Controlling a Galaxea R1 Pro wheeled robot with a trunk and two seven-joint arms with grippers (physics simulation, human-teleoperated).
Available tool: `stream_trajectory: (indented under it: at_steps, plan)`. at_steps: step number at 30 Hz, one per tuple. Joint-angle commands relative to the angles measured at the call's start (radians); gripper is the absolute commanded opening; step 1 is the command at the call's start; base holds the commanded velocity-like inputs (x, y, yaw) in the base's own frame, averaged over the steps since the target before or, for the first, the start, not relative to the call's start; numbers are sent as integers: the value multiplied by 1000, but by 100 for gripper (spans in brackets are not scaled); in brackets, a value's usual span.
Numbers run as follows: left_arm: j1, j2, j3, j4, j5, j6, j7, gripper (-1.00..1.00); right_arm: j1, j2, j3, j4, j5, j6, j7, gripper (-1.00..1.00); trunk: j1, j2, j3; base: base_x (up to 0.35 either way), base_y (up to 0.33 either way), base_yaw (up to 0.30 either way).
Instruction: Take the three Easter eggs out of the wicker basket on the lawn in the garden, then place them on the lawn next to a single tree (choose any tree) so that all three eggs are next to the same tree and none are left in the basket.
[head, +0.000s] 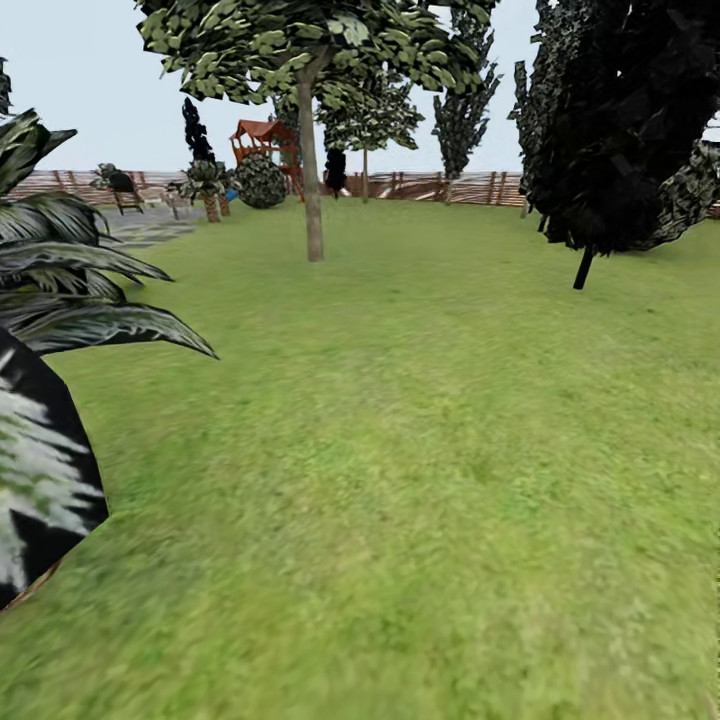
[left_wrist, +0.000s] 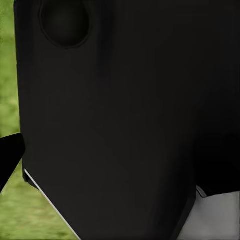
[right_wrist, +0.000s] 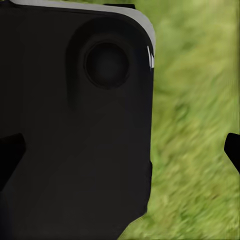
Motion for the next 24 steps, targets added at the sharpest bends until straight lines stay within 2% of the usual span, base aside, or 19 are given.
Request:
stream_trajectory:
  at_steps: [1,7,24]
  plan:
    - [0,0,6,0,7,-2,-1,100,-1,0,1,1,-1,-4,0,100,1,0,0,339,0,-276]
    - [0,0,6,0,7,-2,-1,100,-1,2,2,0,3,-3,0,100,1,0,2,339,0,-206]
    - [0,-1,5,0,7,-2,-1,100,-1,8,2,0,7,-2,-2,100,1,0,2,339,0,-8]
